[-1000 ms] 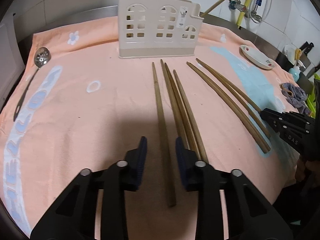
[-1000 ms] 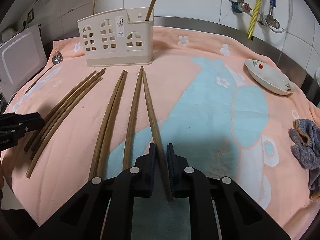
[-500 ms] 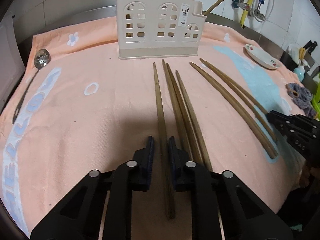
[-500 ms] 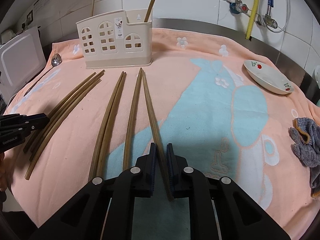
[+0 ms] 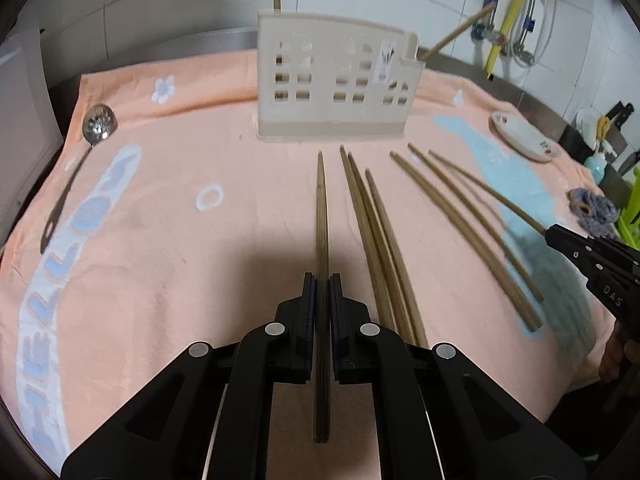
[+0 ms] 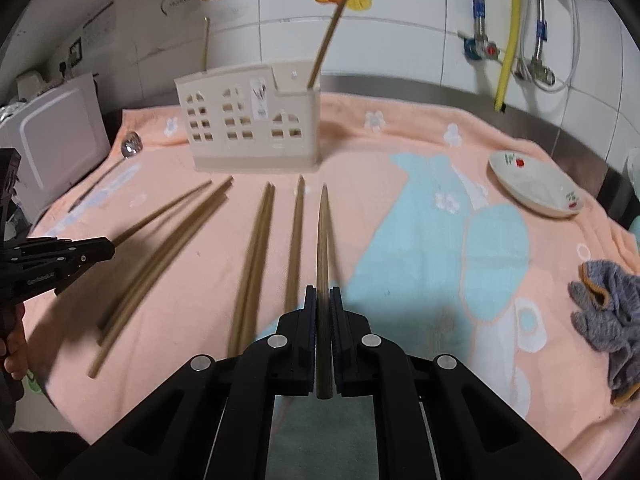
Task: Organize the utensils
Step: 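Raise both held chopsticks and carry them over the white holder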
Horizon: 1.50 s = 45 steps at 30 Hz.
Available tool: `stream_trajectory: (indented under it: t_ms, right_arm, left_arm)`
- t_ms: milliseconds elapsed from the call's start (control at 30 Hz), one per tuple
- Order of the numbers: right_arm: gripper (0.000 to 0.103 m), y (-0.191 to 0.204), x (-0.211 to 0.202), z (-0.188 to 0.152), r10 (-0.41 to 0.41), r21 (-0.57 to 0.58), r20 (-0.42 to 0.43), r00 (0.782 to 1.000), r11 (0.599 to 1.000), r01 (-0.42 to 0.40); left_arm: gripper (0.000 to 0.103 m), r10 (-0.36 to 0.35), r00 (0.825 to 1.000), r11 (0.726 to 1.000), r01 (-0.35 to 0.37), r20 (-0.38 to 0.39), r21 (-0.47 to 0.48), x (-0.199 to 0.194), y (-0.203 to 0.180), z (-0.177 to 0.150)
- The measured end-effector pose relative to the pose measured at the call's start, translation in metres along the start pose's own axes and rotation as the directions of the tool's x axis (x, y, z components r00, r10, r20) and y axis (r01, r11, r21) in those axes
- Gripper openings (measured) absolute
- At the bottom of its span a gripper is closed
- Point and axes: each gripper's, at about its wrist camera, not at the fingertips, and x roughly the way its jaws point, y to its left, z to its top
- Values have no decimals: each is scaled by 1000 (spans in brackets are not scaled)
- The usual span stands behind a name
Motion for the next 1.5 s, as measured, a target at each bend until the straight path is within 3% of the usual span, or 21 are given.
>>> stream_trajectory:
  t_ms: [233, 533, 867, 1267, 1500]
  right_arm:
    - [6, 5, -24, 27, 28, -10, 80, 996, 1000, -27]
    - [6, 9, -37, 69, 85, -45, 128, 988, 996, -80]
    - [6, 8, -60, 115, 129, -81, 180, 975, 990, -116]
    - [6, 0, -72, 152, 126, -100, 204, 971, 989, -107]
    - [6, -4, -56, 165, 145, -89, 151, 978, 987, -132]
  left_arm:
    - [6, -19, 996, 1000, 18, 86, 23, -26, -2, 22]
    - [6, -66, 989, 998, 64, 130, 19, -44, 7, 50]
    - [6, -83, 967, 996, 71, 242, 56, -87, 11, 90]
    - [6, -63, 956, 993, 31, 287, 116, -110, 9, 132]
    - [6, -69, 945, 993, 33, 319, 117, -120, 10, 152]
